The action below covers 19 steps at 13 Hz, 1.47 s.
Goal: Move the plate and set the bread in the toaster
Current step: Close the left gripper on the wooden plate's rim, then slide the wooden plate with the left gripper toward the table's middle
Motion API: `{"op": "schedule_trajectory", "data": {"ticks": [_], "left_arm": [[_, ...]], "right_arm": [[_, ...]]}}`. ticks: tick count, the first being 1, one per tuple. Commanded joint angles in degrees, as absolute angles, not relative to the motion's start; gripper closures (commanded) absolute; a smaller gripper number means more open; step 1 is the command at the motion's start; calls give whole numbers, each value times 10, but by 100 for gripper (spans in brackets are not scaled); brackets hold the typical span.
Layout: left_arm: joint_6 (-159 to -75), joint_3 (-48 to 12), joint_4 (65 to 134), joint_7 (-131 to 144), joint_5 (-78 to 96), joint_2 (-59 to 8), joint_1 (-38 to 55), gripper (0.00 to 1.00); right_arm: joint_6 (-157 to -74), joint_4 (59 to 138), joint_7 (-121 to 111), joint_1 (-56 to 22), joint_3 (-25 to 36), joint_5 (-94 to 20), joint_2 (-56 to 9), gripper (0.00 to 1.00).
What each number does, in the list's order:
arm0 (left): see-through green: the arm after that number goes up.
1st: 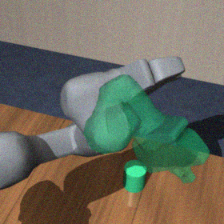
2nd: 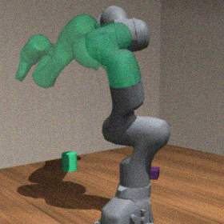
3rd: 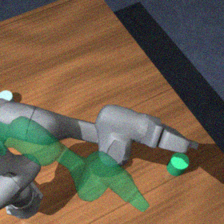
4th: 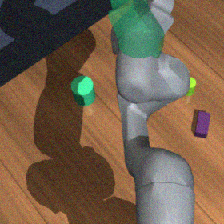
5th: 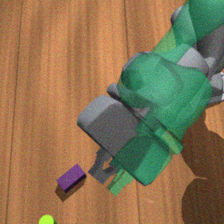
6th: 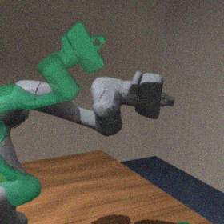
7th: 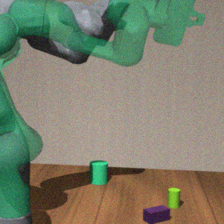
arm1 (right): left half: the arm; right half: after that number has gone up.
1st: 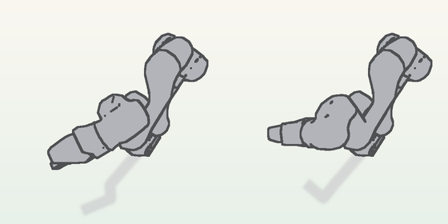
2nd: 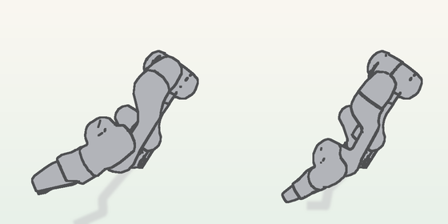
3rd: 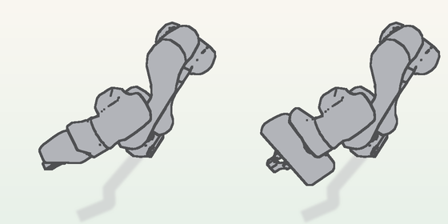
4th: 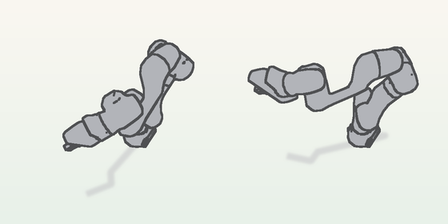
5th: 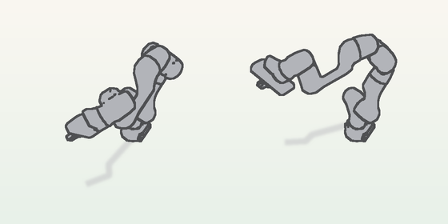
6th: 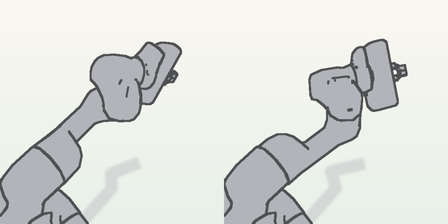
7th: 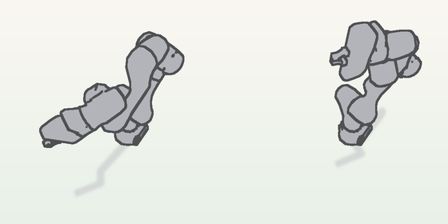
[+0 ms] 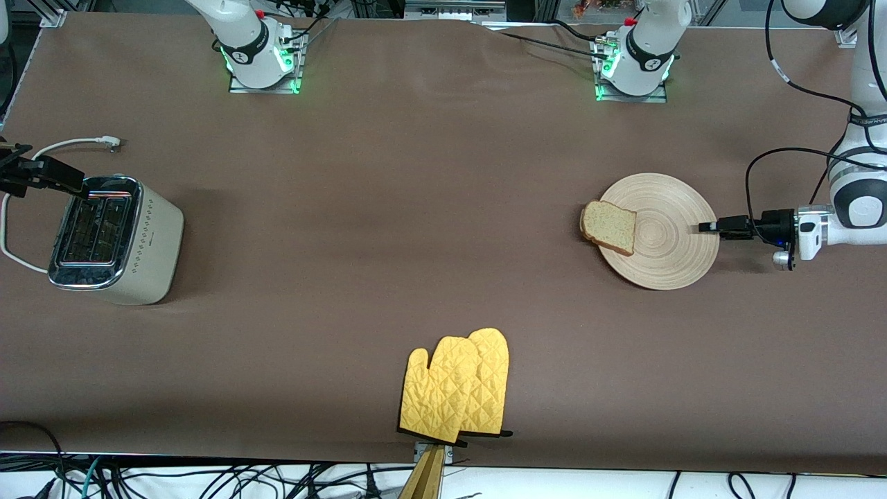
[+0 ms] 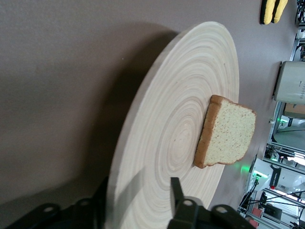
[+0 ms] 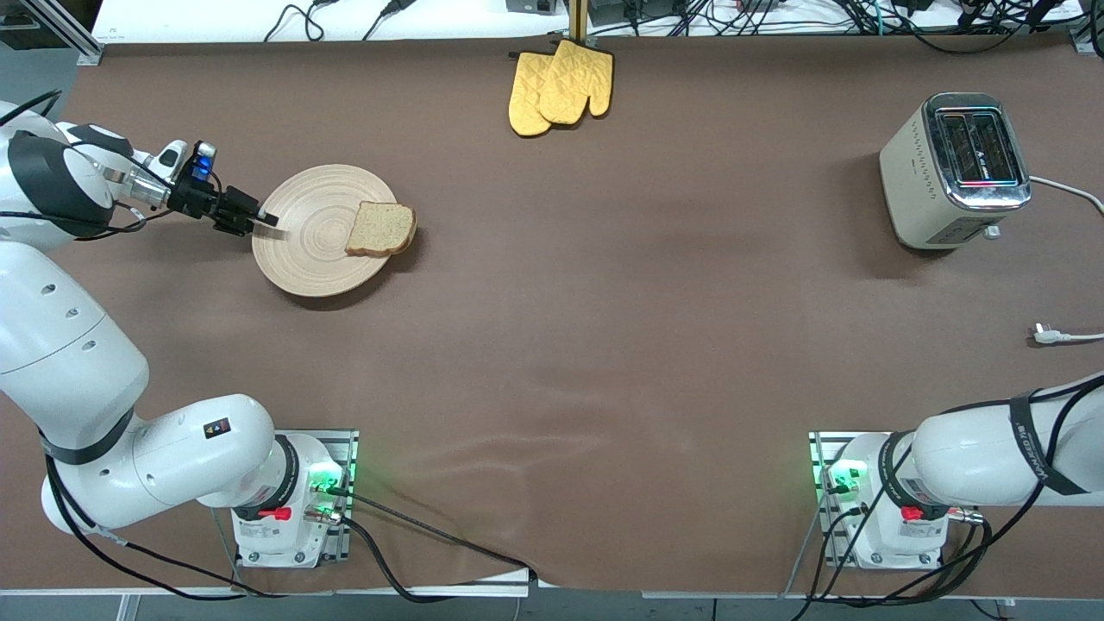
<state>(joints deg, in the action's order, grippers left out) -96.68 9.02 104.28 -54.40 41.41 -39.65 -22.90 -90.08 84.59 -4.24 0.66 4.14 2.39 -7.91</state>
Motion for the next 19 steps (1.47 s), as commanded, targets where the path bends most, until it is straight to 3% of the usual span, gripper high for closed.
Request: {"op": "schedule_trajectory", "data": {"ticks": [1,2,3,7,13,19], "left_arm": [[-969,95,1049,-547,432,-397,-219,78],[-969,95,1049,-547,432,-401,-217,93],[-972,95,1049,-545,432,-402,-217,100],[-1005,95,1063,-553,432,-405,-214,100],[-992,91,1062,-555,463,-402,-207,100],[-991,33,1050,-492,533,-396,-164,100]], "right_arm": [[-899,833,-40,11,40,16,-84,0],[-899,833,-40,10,40,16,-84,0],[-899,833,-40,10,40,16,-84,0],[-899,833,-40,11,40,16,-84,0],[-899,833,-40,10,40,16,-86,0],[-899,833,-40,11,40,16,-86,0]]}}
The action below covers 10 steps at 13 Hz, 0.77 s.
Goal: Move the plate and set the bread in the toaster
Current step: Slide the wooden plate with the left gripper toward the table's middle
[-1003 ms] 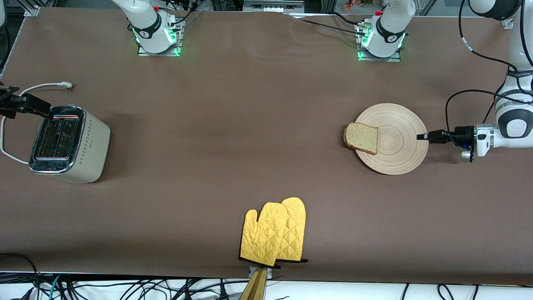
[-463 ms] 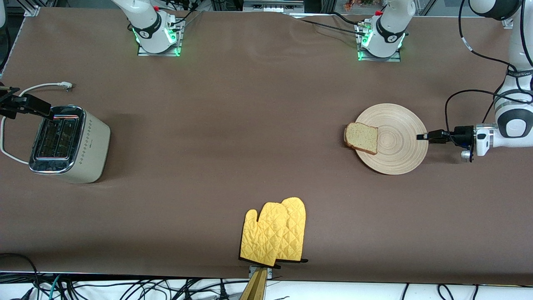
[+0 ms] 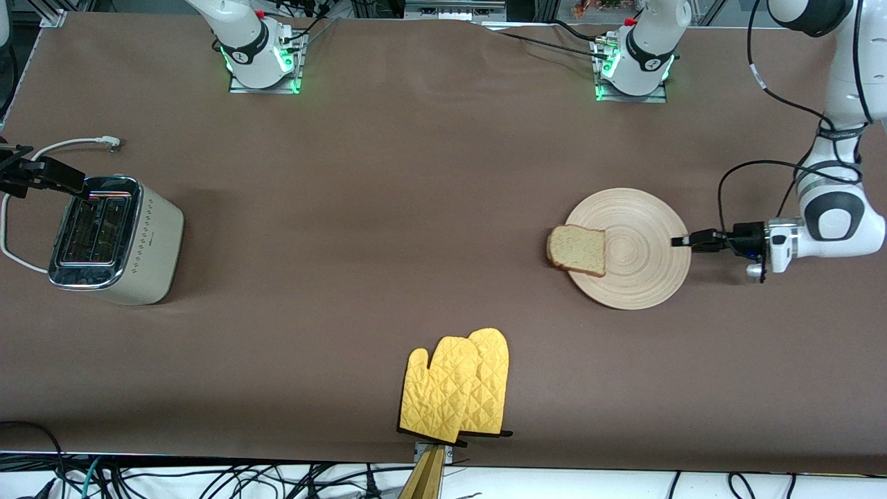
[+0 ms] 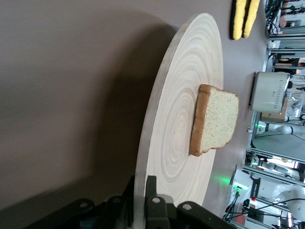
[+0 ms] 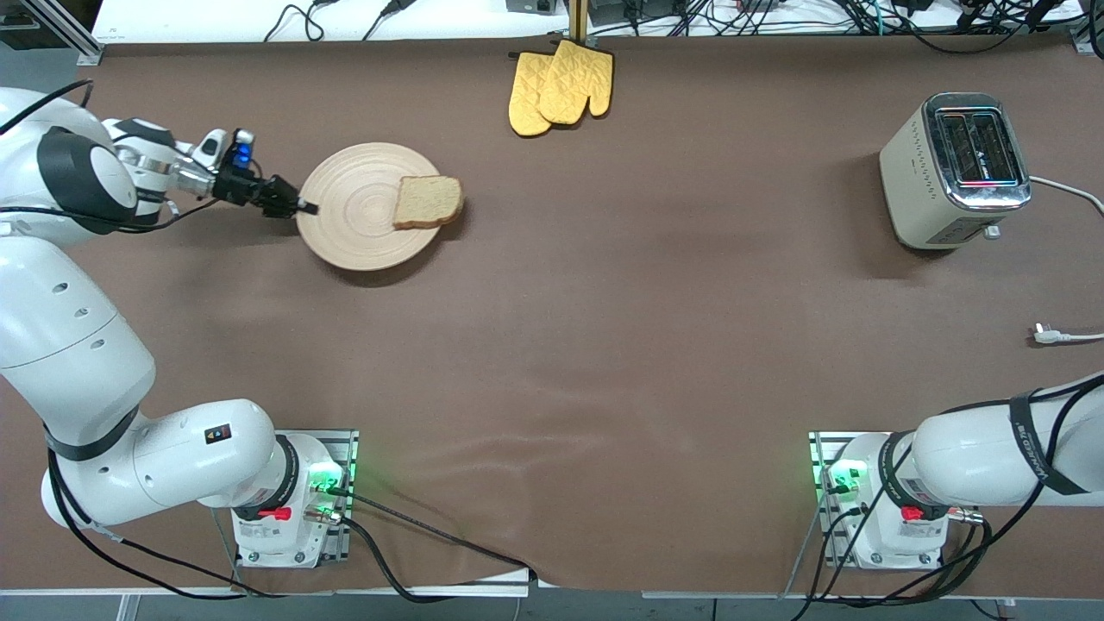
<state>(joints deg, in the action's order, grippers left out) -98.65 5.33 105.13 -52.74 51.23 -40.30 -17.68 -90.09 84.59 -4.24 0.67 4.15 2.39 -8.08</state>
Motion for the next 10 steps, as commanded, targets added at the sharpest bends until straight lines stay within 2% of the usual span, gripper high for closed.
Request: {"op": "schedule_trajectory", "data": {"ticks": [1,3,10], "left_arm": [[-993,6,1049,-452,534,-389,-161,100],[-995,-35,1048,-388,537,-381,-156,100],[-999,-50,1048,-465,686,-394,-61,100]], "right_arm": [[-899,833,-41,11,40,16,-86,0],[-899,833,-40,11,40,16,-86,0],[-899,833,-40,11,40,16,-86,0]]}}
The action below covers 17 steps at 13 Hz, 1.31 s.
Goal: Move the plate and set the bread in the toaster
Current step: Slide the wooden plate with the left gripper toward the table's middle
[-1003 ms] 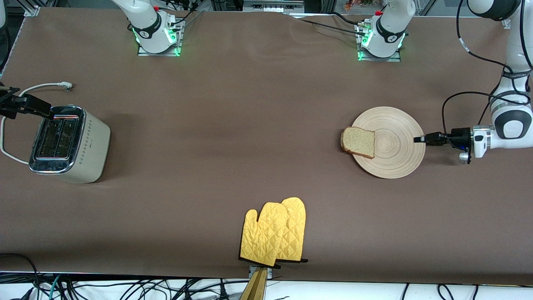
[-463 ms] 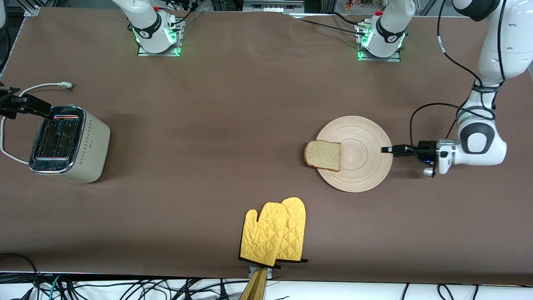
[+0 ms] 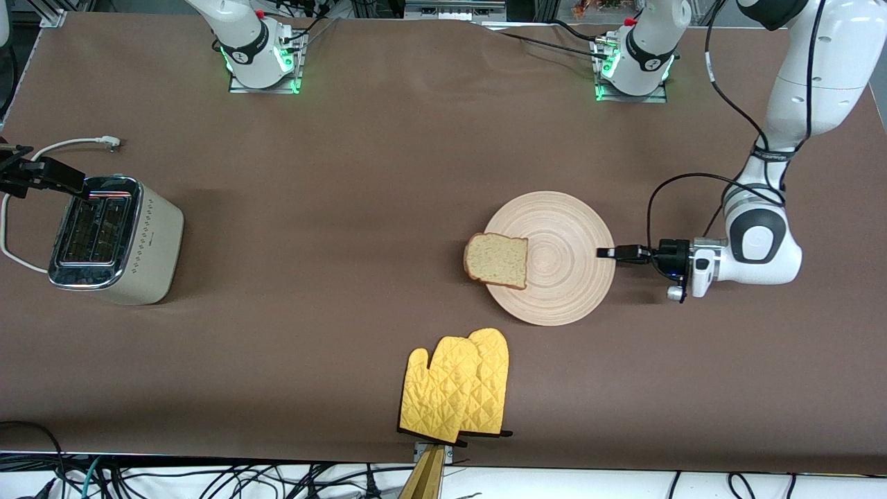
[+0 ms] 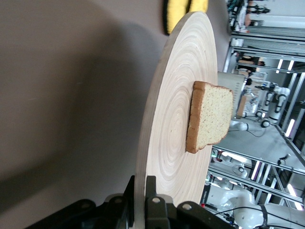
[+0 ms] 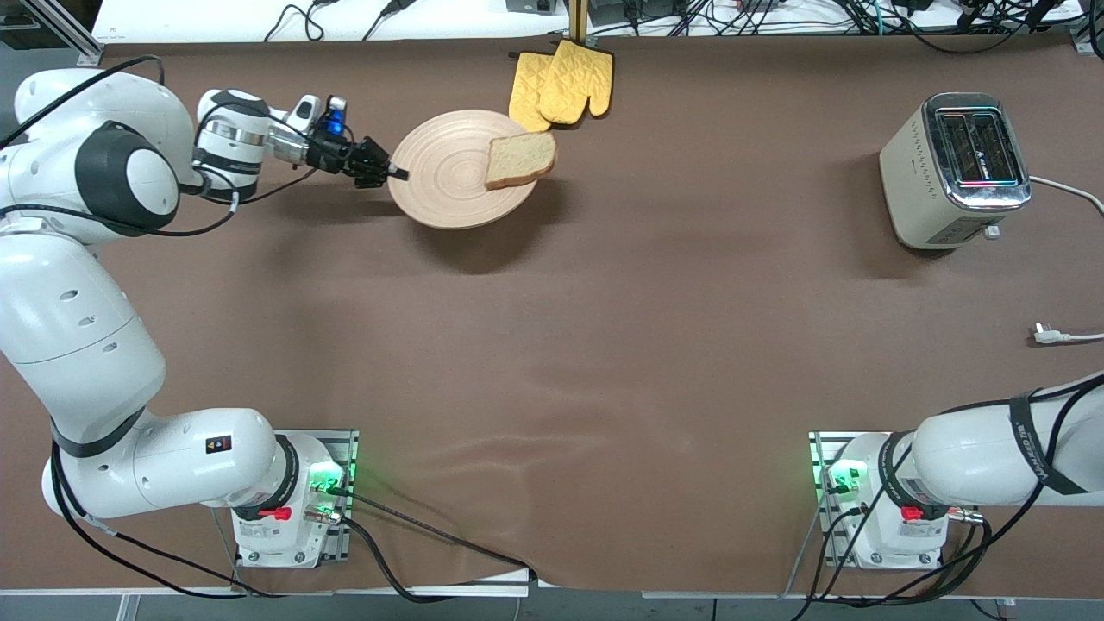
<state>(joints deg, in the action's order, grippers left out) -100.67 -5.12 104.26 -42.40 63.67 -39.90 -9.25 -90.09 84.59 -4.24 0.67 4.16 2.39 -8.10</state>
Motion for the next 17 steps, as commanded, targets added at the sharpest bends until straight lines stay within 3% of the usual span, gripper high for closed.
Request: {"op": "schedule_trajectory", "data": {"ticks": [1,7,12,17], "left_arm": [[-1008,-48,1048,-475,710,-397,-42,100],[-1039,-26,1048,-535,856,-430,80,100],[-1124,-12,1016,-551,972,-475,180,100],[-1148,-4,980,-550,989,-505,211,100]], "right_arm": [[-899,833,-40,11,41,16,-86,0],[-900,833,-40,11,40,16,-86,0],[-899,833,-41,11,40,16,-86,0],[-899,833,-40,11,41,17,-86,0]]}}
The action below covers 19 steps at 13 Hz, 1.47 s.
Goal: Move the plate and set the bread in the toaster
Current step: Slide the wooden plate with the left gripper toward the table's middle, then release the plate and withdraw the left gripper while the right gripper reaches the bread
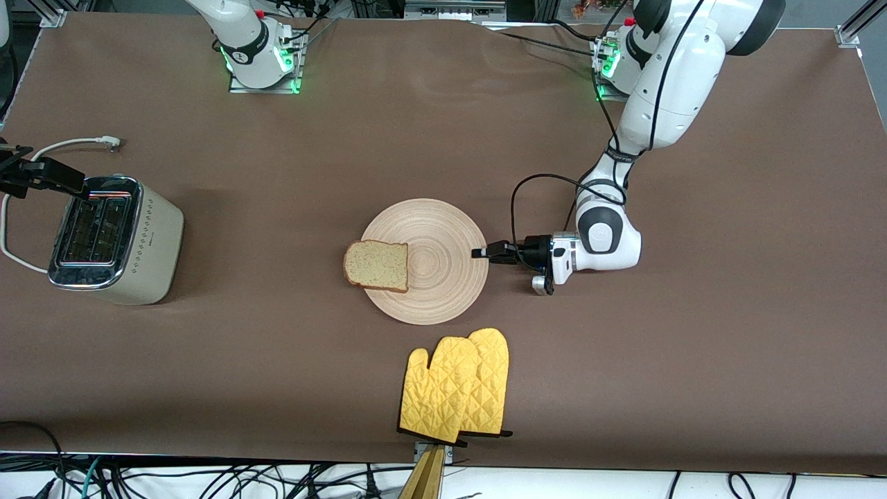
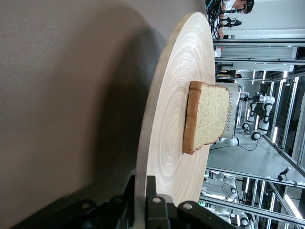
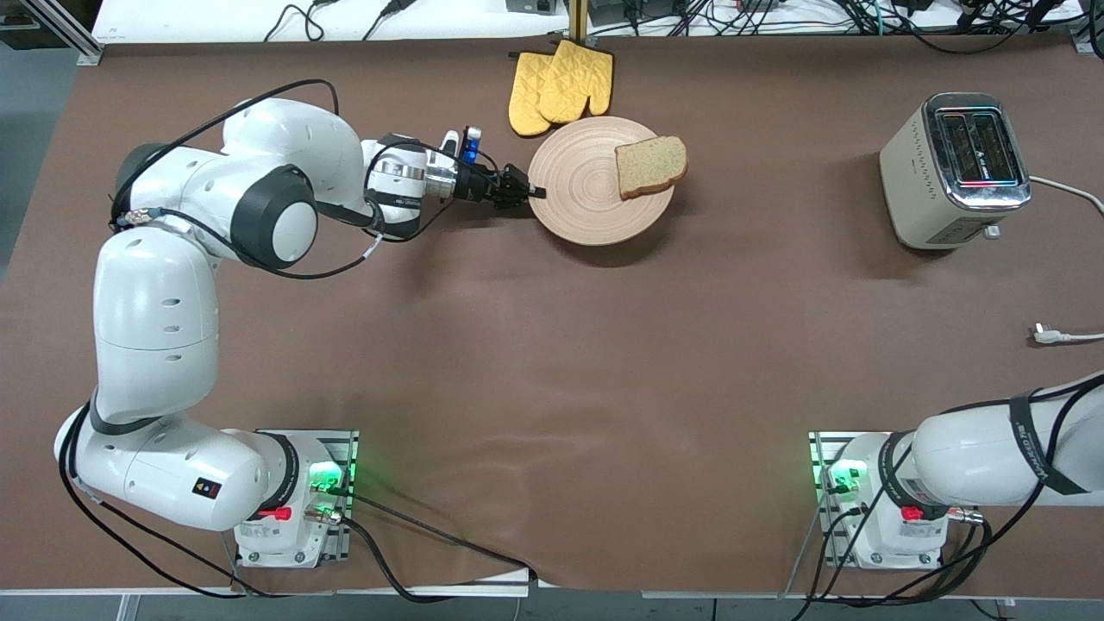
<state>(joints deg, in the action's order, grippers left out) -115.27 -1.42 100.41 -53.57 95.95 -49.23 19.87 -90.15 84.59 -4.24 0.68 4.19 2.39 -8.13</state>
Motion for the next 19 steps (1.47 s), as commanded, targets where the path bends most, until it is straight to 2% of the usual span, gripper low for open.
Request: {"op": "schedule_trajectory", "data": {"ticks": [1,4,5,6,7,9,12,13,14,19], "left_arm": [[-1159,-3,979,-543,991,-506,218,100],[-1171,-3,979,-541,993,-507,223,100],[-1171,-3,979,-540,993,-508,223,96],[-1171,-3,979,-540,999,-511,223,72],[-1171,-2,980,-541,1018,-512,225,54],[-1171,-1,980,-540,1024,-512,227,44],[-1169,15,986,-541,1020,-500,225,41],[-1169,17,993,-541,1020,-491,221,27],[-1169,17,1008,-546,1019,-477,208,0],[-1169,11,1113,-478,892,-335,98,0]], "right_arm": [[-899,833,-40,11,41,17,-86,0],[-899,833,-40,14,41,17,-86,0],[-899,833,-40,14,41,17,-86,0],[-899,834,-41,13,41,17,-86,0],[-898,836,-40,11,40,23,-88,0],[-896,835,-33,10,40,17,-94,0],[-891,835,-33,9,36,14,-92,0],[-891,838,-33,8,35,13,-95,0],[-891,840,-33,9,35,2,-97,0],[-900,849,-32,10,36,-118,-147,0]]}}
